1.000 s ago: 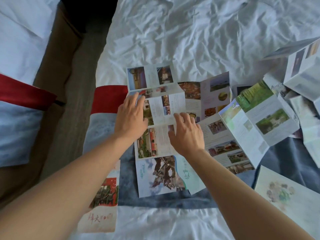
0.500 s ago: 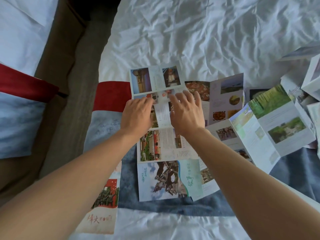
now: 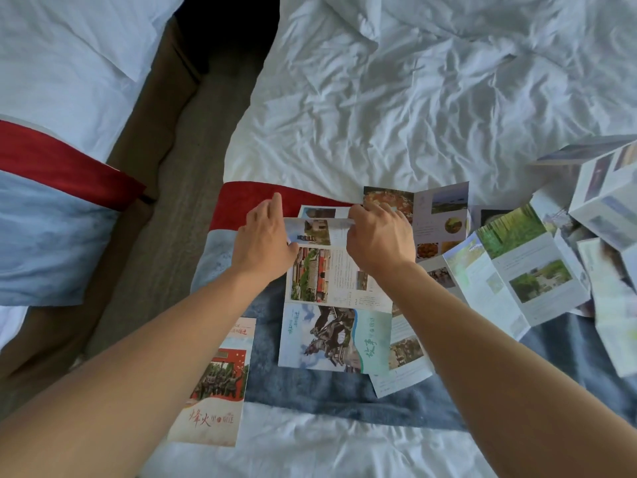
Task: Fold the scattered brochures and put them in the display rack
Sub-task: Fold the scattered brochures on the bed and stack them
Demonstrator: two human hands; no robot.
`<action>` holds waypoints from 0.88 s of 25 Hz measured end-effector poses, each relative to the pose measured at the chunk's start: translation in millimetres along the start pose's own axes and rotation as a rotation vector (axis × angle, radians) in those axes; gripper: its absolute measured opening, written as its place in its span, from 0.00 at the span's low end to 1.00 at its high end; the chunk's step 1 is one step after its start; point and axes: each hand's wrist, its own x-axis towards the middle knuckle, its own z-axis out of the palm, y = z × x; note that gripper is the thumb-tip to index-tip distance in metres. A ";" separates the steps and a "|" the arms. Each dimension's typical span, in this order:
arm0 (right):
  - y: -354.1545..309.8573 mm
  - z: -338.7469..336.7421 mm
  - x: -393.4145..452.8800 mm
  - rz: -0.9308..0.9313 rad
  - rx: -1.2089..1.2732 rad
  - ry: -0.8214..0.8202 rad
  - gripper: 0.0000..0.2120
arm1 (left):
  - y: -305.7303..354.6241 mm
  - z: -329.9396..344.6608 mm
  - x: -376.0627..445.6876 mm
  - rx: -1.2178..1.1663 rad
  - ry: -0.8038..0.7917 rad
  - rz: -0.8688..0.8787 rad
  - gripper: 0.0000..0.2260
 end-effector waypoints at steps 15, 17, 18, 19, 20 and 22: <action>-2.7 -96.9 -47.0 0.200 0.155 0.154 0.19 | -3.3 -41.8 -57.0 -0.405 -0.527 -0.286 0.08; -5.7 -91.2 -56.6 0.205 0.137 0.102 0.19 | -6.0 -43.8 -60.6 -0.517 -0.453 -0.326 0.04; -8.9 -87.5 -61.0 0.195 0.137 0.074 0.19 | -6.1 -47.4 -61.3 -0.592 -0.406 -0.348 0.04; -12.7 -83.1 -64.9 0.182 0.139 0.034 0.19 | -4.7 -52.5 -61.7 -0.674 -0.359 -0.369 0.06; -17.2 -78.6 -68.6 0.169 0.141 -0.018 0.18 | -3.0 -58.5 -61.5 -0.747 -0.310 -0.387 0.11; -26.1 -70.4 -73.6 0.153 0.169 -0.126 0.19 | 0.4 -69.8 -60.5 -0.811 -0.219 -0.384 0.25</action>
